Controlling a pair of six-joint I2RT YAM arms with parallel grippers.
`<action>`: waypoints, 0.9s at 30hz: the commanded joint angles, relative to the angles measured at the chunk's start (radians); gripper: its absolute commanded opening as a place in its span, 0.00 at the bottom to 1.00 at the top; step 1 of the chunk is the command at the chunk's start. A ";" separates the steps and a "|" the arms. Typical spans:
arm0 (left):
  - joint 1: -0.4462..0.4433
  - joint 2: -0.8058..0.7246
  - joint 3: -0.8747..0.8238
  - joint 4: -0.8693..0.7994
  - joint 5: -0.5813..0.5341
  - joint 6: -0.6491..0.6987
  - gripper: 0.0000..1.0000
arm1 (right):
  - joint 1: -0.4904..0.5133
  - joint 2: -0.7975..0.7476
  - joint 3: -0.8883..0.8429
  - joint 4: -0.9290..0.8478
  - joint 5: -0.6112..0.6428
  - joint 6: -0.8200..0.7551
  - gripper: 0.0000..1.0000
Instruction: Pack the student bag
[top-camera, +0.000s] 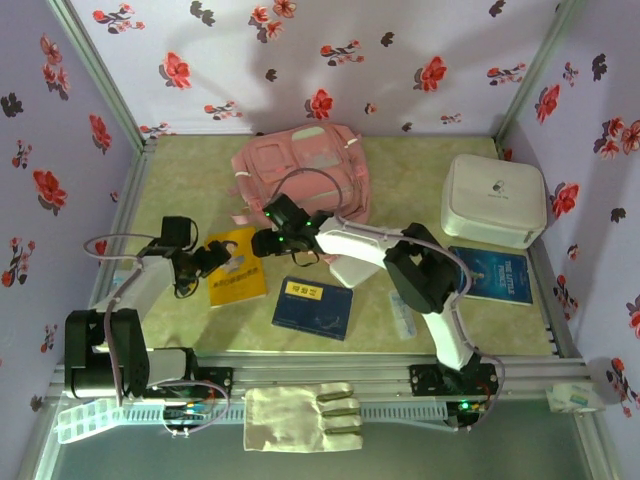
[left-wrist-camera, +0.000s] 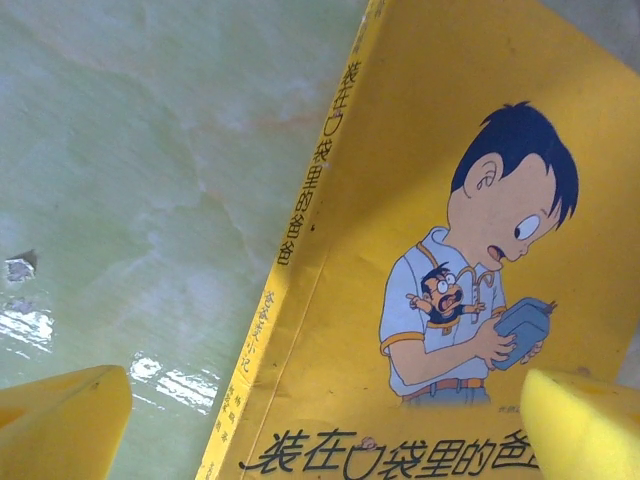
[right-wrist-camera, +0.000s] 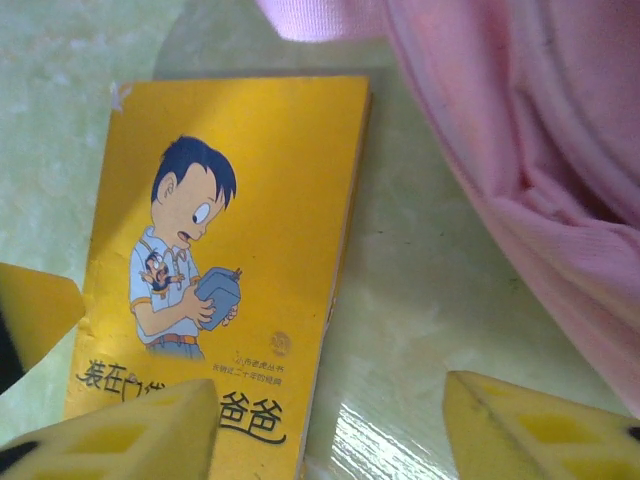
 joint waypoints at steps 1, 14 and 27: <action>0.008 -0.017 -0.024 0.020 0.028 0.044 1.00 | 0.010 0.063 0.078 -0.077 0.000 -0.005 0.56; 0.007 0.018 -0.021 0.027 0.091 0.068 0.94 | 0.012 0.189 0.176 -0.111 -0.055 0.012 0.42; -0.022 0.085 0.006 0.047 0.148 0.079 0.86 | 0.012 0.239 0.188 -0.166 -0.022 0.021 0.33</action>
